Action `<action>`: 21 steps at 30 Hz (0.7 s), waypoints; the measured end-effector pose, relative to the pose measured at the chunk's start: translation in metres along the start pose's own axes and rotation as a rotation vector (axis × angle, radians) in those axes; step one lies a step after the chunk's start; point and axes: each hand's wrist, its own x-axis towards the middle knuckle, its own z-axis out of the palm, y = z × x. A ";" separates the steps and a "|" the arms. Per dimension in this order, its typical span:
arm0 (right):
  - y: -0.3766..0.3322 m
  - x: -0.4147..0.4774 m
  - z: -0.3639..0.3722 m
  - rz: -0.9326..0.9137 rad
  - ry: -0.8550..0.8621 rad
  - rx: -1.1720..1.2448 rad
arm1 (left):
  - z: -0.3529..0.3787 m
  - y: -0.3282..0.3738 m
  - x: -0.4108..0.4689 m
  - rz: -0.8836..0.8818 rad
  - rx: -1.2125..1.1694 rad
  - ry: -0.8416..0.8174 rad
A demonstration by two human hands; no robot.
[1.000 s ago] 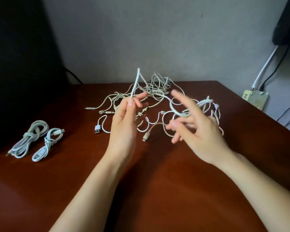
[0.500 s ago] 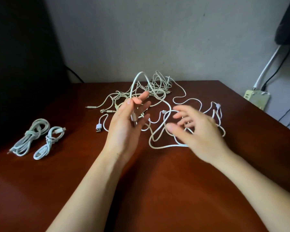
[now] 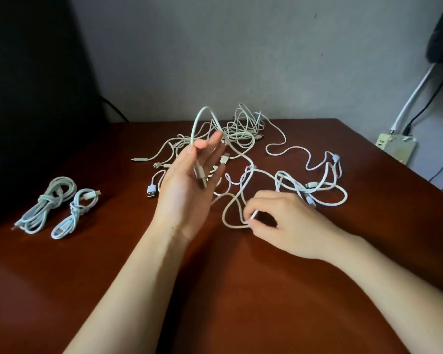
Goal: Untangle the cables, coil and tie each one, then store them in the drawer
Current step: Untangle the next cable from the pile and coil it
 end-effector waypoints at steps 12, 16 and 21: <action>0.012 -0.001 -0.023 -0.019 0.233 0.073 | -0.003 0.008 0.001 -0.039 -0.163 0.081; 0.011 0.004 -0.013 0.145 0.431 0.218 | 0.005 0.000 -0.002 -0.075 -0.089 -0.020; 0.007 0.007 -0.003 0.168 0.396 0.389 | 0.014 -0.016 -0.009 -0.099 0.173 -0.185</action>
